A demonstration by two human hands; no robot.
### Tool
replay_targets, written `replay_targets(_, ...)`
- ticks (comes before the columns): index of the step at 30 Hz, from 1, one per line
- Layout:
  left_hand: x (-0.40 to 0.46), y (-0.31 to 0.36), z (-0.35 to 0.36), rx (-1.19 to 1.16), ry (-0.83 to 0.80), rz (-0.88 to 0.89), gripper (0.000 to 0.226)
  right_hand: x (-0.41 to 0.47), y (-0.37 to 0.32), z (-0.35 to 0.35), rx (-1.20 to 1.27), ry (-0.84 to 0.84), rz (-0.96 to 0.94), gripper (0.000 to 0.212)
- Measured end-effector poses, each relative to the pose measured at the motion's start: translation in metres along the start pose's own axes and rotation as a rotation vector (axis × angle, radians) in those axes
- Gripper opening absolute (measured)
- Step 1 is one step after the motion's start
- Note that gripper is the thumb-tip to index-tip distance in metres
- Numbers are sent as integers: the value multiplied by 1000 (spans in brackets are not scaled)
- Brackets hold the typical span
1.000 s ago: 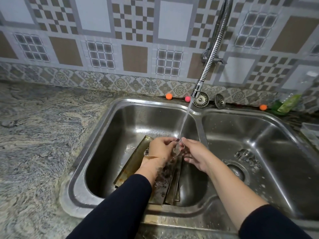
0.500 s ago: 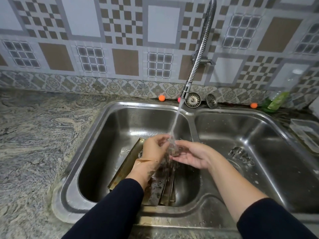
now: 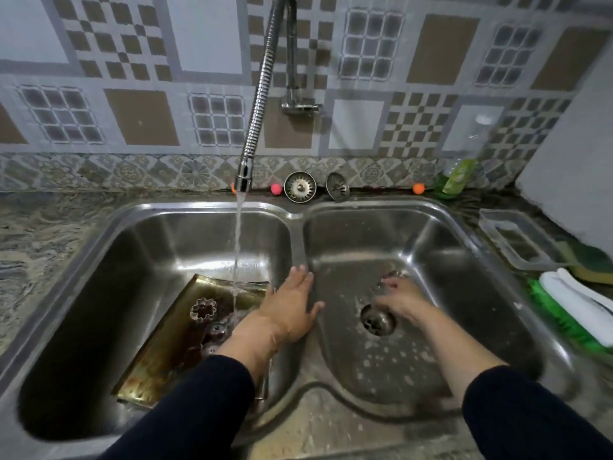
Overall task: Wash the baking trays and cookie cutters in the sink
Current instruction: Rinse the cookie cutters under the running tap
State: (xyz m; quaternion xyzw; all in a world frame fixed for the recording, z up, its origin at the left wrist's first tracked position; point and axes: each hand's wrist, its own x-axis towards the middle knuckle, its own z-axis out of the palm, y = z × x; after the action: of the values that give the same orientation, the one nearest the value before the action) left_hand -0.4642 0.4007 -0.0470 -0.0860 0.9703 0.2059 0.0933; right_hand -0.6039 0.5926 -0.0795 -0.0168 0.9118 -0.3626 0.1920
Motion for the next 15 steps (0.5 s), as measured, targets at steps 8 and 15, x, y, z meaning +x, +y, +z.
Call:
replay_targets(8, 19, 12, -3, 329, -118, -104, 80, 82, 100, -34, -242, 154, 98, 35)
replay_targets(15, 22, 13, -3, 353, -174, -140, 85, 102, 115, -22, -335, 130, 46, 48)
